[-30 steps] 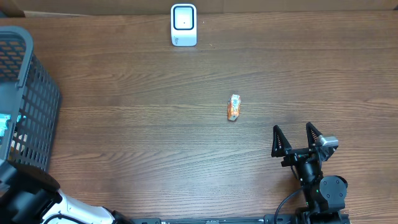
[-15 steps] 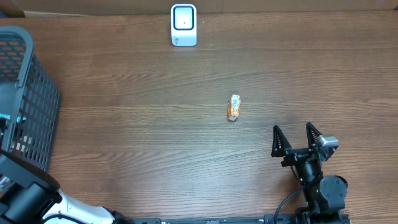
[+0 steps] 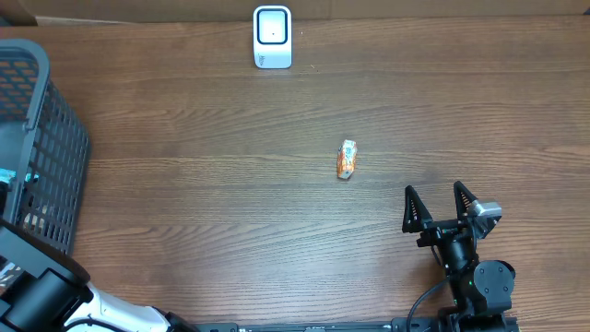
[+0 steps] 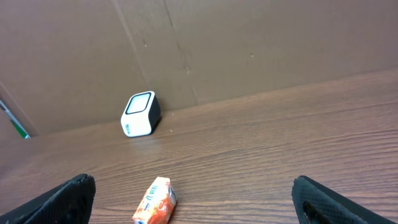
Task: Scan the item barcode
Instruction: 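Grasp the clear bag of dried mushrooms in the basket with the left gripper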
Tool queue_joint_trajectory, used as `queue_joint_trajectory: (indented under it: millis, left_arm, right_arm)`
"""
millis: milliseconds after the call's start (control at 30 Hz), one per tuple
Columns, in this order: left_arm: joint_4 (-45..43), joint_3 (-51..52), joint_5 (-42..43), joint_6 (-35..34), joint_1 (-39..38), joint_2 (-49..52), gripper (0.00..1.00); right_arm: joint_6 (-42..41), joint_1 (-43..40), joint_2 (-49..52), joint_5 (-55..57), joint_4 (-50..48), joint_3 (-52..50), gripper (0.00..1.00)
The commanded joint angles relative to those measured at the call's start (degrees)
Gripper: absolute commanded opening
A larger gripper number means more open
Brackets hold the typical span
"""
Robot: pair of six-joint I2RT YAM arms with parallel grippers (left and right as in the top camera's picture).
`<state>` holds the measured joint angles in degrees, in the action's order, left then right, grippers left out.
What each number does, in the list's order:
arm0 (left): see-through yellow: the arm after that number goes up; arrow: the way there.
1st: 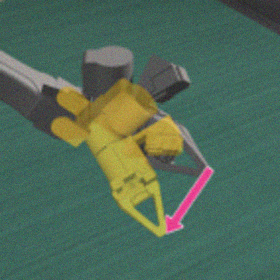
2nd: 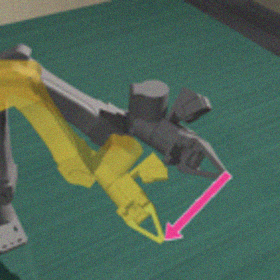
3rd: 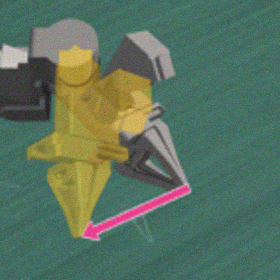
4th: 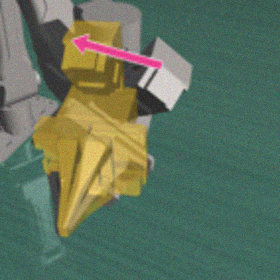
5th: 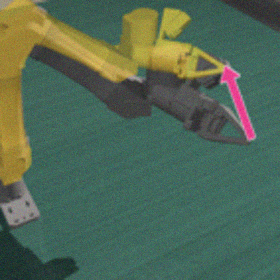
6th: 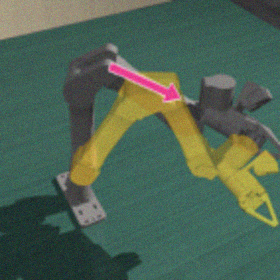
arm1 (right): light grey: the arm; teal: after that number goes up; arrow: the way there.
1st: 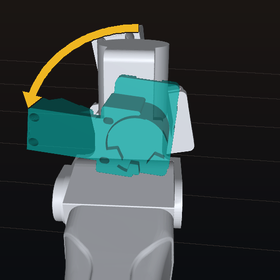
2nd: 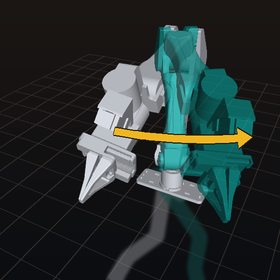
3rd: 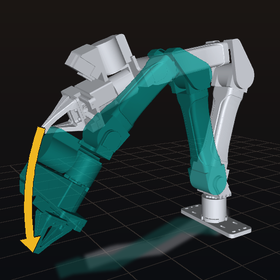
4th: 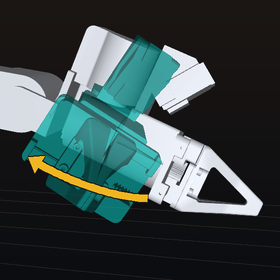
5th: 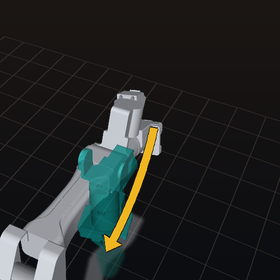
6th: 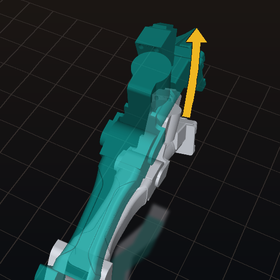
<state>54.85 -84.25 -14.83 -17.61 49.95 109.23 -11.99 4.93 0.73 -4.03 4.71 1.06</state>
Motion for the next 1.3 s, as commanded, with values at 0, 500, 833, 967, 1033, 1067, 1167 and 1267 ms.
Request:
queue_joint_trajectory:
  millis: [0,500,833,967,1033,1067,1167,1267]
  left_arm:
    - [1.1,2.6,1.7,0.5,0.3,0.7,0.04]
    - [21.3,-24.0,1.7,1.3,0.3,0.5,0.04]
    - [32.5,-51.2,5.5,-0.8,0.3,0.5,0.04]
    - [34.9,-51.5,5.9,-0.9,0.3,0.6,0.11]
    - [35.7,-49.4,5.8,-0.9,0.3,0.7,0.4]
    - [36.1,-48.0,5.8,-0.9,0.3,0.7,0.53]
    - [36.8,-42.5,6.6,-0.8,0.3,0.7,0.84]
    - [36.1,-36.3,6.3,-0.8,0.4,0.7,1.0]
  right_arm:
    - [-0.4,0.3,-0.6,0.1,-0.2,-0.6,1.0]
    - [-0.4,0.3,-0.6,0.1,-0.2,-0.6,1.0]
    - [-0.4,0.3,-0.6,0.1,-0.2,-0.6,1.0]
    - [-0.4,0.3,-0.6,0.1,-0.2,-0.6,1.0]
    - [-0.4,0.3,-0.6,0.1,-0.2,-0.6,1.0]
    - [-0.4,0.3,-0.6,0.1,-0.3,-0.6,1.0]
    - [-0.4,0.3,-0.6,0.1,-0.2,-0.6,1.0]
    - [-0.4,0.3,-0.6,0.1,-0.2,-0.6,1.0]
